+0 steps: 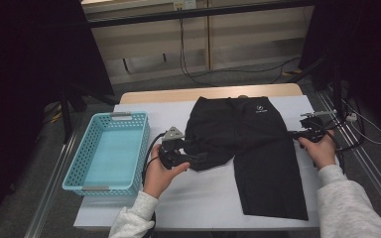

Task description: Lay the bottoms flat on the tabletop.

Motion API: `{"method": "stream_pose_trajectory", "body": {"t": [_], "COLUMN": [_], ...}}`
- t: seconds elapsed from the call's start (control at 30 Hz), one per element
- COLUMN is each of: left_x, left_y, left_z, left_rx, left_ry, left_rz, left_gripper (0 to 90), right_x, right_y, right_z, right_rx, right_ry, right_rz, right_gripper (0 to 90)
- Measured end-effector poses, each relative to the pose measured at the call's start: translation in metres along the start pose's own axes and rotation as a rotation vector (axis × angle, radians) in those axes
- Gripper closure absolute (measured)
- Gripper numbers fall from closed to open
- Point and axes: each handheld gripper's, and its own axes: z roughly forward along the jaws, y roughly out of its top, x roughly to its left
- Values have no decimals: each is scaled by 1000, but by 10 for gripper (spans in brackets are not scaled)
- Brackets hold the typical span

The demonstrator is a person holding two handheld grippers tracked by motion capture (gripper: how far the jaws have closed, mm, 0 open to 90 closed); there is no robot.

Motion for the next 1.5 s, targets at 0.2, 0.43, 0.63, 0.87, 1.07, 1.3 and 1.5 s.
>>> {"method": "stream_pose_trajectory", "body": {"t": [0.2, 0.43, 0.63, 0.87, 1.07, 1.3, 1.5], "left_x": [-1, -2, -3, -6, -4, -5, -6], "left_y": [0, 1, 2, 3, 1, 3, 2], "left_z": [1, 1, 1, 2, 0, 2, 3], "left_rx": [6, 4, 2, 2, 3, 4, 10], "left_ry": [-1, -7, -7, -11, -2, -8, -9], "left_rz": [4, 11, 13, 23, 23, 25, 25], "left_gripper": [181, 181, 181, 181, 181, 181, 180], "right_x": [-4, 4, 14, 42, 54, 46, 27], "right_y": [-4, -11, -35, -65, -86, -87, -90], "right_z": [-2, -12, -31, -58, -77, -81, -90], "right_rx": [-18, -12, -16, 31, 58, 75, 77], "right_ry": [12, -19, -6, 29, 56, 79, 56], "right_rz": [13, 4, -21, -75, -71, -49, -40], "right_gripper": [885, 610, 574, 657, 761, 900, 898]}}
